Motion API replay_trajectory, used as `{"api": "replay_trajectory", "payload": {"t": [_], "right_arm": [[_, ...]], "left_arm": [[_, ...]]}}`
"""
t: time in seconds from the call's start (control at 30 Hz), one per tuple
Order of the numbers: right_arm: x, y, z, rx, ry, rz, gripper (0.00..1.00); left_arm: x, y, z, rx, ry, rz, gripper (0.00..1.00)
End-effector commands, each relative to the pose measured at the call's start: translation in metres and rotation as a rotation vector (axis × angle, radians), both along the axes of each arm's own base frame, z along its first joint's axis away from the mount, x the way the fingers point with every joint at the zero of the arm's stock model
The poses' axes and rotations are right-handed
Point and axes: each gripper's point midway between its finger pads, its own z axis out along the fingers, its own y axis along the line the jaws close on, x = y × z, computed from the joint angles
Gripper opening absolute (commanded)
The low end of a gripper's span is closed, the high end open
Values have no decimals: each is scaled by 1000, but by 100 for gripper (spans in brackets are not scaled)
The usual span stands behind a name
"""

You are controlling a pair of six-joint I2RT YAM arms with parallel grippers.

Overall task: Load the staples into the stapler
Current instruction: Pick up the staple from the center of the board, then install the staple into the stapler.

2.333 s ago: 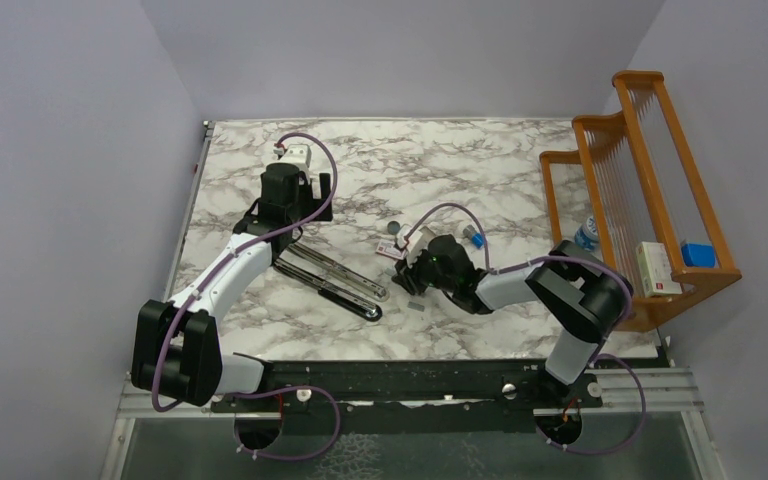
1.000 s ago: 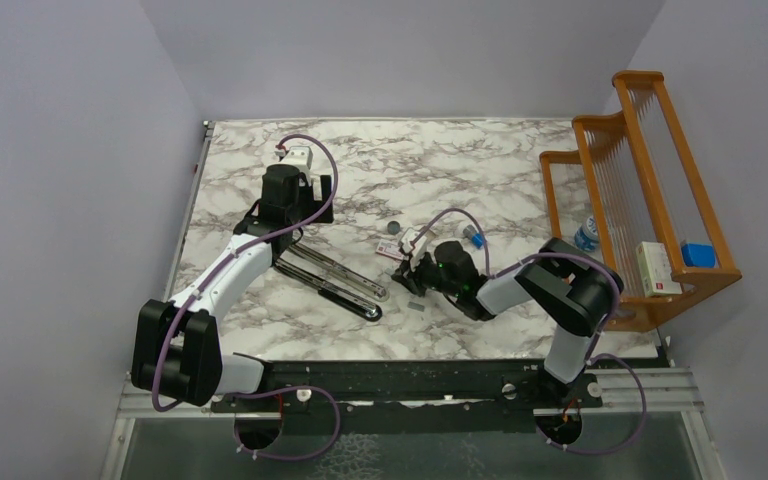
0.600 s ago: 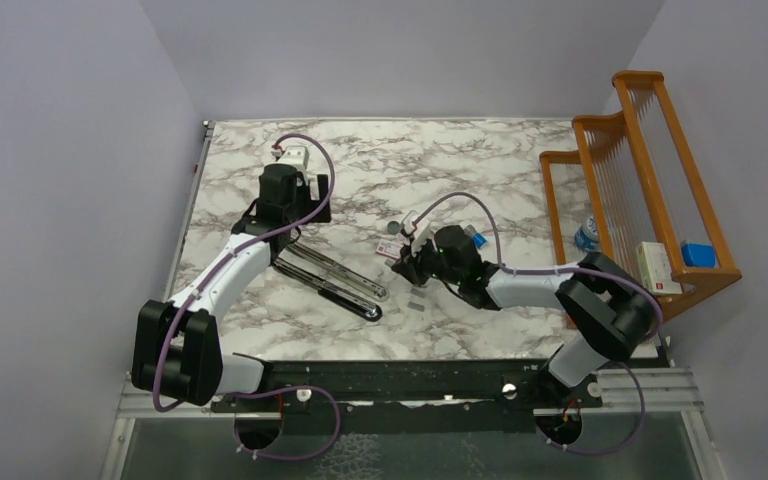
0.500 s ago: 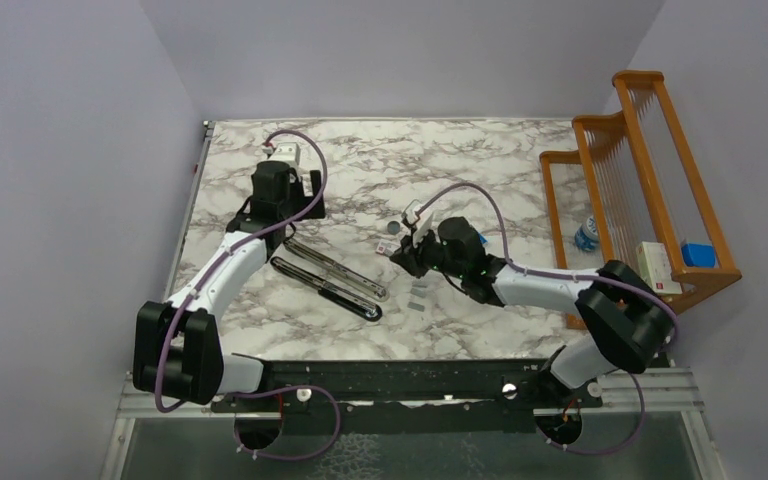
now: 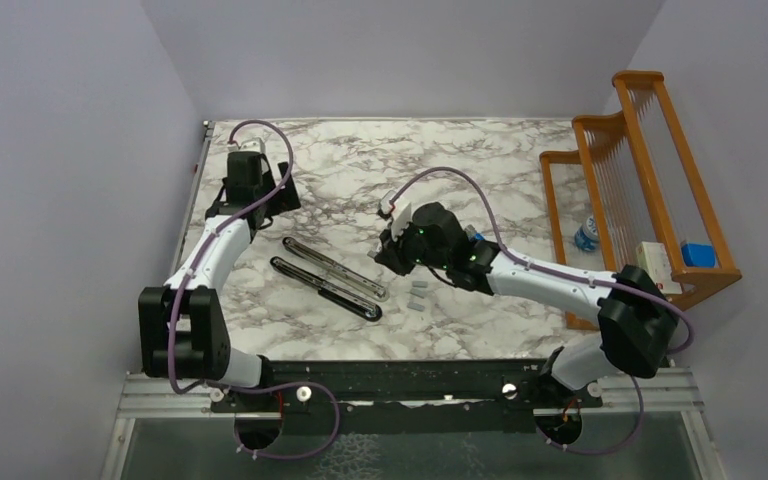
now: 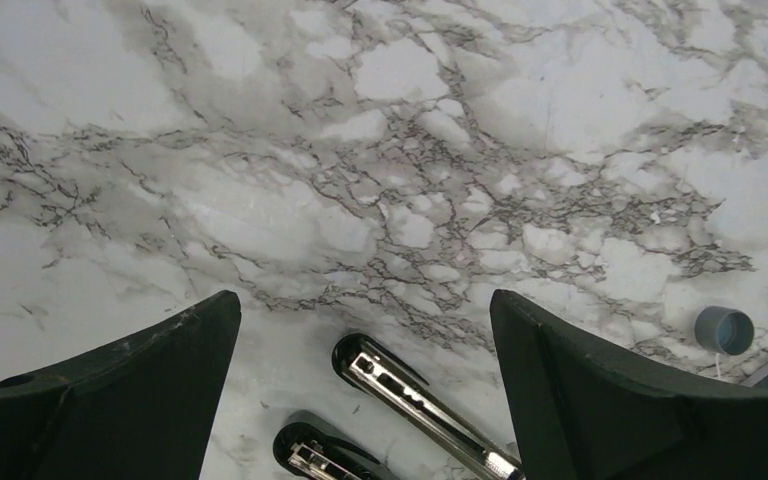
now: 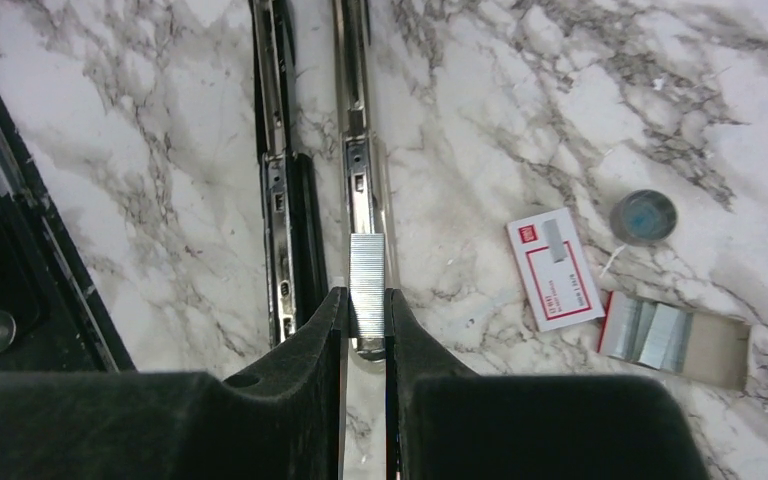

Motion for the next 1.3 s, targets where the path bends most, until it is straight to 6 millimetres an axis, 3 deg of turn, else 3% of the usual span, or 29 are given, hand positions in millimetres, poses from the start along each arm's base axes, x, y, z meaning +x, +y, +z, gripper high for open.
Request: {"api": "replay_trajectory", "payload": {"t": [0.0,0.2,0.37,0.53,1.27], "right_arm": [[-19,8,-25,-114,73,9,1],[-26,29,-43,-176,88,-4,1],[-27,42,-45,-150,73,-8,1],[-25,50,-54,-164,74,11,1],[-6,51,-75,-255,43,-47,1]], "left_arm": [[-4,1,-20,-52,92,-21,98],[0,-4,-23,-72,103,-60,96],[2,-14,-32,-121,134,-109,92],[2,-11,-35,-129,148,-103,91],[2,-7,-36,-132,149,-103,91]]}}
